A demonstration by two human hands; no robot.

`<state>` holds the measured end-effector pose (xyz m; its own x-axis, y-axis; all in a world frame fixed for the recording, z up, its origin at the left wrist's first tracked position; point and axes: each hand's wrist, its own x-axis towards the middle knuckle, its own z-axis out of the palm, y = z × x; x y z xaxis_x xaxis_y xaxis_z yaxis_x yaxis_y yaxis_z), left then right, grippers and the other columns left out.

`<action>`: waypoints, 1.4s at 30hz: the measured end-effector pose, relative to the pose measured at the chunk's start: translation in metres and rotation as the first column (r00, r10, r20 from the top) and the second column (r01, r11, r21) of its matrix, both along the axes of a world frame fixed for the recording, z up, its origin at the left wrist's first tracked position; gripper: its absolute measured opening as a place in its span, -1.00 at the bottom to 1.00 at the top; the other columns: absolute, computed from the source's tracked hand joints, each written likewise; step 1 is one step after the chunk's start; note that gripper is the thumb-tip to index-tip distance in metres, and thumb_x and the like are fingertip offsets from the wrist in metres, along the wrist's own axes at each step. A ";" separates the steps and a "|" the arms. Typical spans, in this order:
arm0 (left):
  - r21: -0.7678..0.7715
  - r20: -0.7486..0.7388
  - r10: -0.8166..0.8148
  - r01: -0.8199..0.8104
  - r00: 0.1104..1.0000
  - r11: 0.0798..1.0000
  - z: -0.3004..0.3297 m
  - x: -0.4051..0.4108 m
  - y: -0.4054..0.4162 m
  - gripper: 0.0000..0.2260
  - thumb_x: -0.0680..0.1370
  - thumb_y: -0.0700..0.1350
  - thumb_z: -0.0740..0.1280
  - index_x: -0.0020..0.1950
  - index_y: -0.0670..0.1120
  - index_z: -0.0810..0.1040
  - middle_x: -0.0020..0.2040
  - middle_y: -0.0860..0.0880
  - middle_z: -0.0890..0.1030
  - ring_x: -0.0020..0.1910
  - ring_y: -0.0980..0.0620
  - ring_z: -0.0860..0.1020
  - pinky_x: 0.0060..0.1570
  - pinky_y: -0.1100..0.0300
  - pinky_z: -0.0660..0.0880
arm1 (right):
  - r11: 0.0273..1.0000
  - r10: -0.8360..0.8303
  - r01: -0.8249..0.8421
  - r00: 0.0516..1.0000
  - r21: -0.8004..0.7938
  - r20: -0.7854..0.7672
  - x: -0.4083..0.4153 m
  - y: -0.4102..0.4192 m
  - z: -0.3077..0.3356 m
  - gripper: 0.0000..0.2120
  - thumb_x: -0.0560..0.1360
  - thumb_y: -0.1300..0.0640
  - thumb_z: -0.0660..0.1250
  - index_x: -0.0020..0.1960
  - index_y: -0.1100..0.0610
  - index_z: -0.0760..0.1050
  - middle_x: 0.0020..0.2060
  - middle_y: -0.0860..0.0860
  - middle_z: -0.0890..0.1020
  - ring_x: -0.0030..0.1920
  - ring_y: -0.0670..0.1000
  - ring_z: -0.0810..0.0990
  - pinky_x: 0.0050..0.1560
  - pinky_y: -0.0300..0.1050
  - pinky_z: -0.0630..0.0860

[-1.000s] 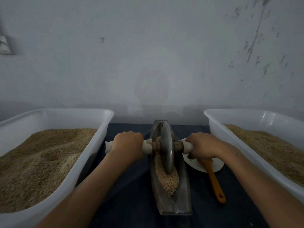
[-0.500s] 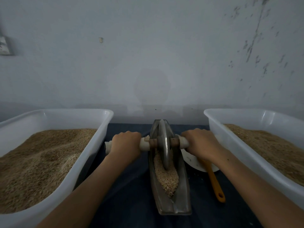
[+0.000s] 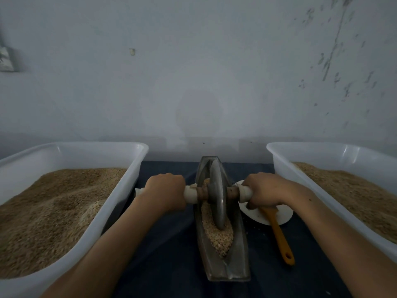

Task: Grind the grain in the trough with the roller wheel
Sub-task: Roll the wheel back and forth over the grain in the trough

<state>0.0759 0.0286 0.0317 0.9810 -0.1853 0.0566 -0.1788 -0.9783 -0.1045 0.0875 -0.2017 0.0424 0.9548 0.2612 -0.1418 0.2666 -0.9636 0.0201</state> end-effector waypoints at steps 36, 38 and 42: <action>-0.026 0.118 0.032 -0.029 0.993 0.999 -0.007 0.001 -0.001 -0.84 0.51 -0.06 0.32 0.06 -0.04 0.49 -0.01 -0.01 0.57 -0.04 0.01 0.55 -0.08 0.17 0.44 | 1.000 0.015 -0.011 0.975 -0.018 0.223 -0.002 0.004 -0.009 -0.95 0.47 0.10 0.32 -0.13 0.00 0.45 -0.21 -0.03 0.55 -0.18 0.01 0.53 -0.25 -0.13 0.36; -0.014 0.028 0.031 -0.031 0.999 0.999 -0.004 0.001 0.000 -0.78 0.48 -0.05 0.36 0.09 -0.05 0.50 -0.02 -0.01 0.57 -0.04 0.00 0.55 -0.03 0.15 0.48 | 0.999 0.009 -0.002 0.992 -0.054 0.126 -0.004 0.006 -0.001 -0.87 0.45 0.09 0.37 -0.01 0.03 0.51 -0.21 -0.03 0.53 -0.17 0.00 0.53 -0.24 -0.14 0.38; -0.011 -0.063 0.030 -0.031 0.998 0.999 0.000 0.001 0.001 -0.70 0.44 -0.02 0.41 0.13 -0.05 0.50 -0.07 0.00 0.55 -0.04 0.00 0.56 0.02 0.11 0.51 | 0.997 -0.016 0.019 0.999 -0.078 0.032 -0.006 0.007 0.005 -0.76 0.44 0.05 0.42 0.09 0.06 0.52 -0.16 -0.01 0.56 -0.14 0.00 0.56 -0.20 -0.14 0.45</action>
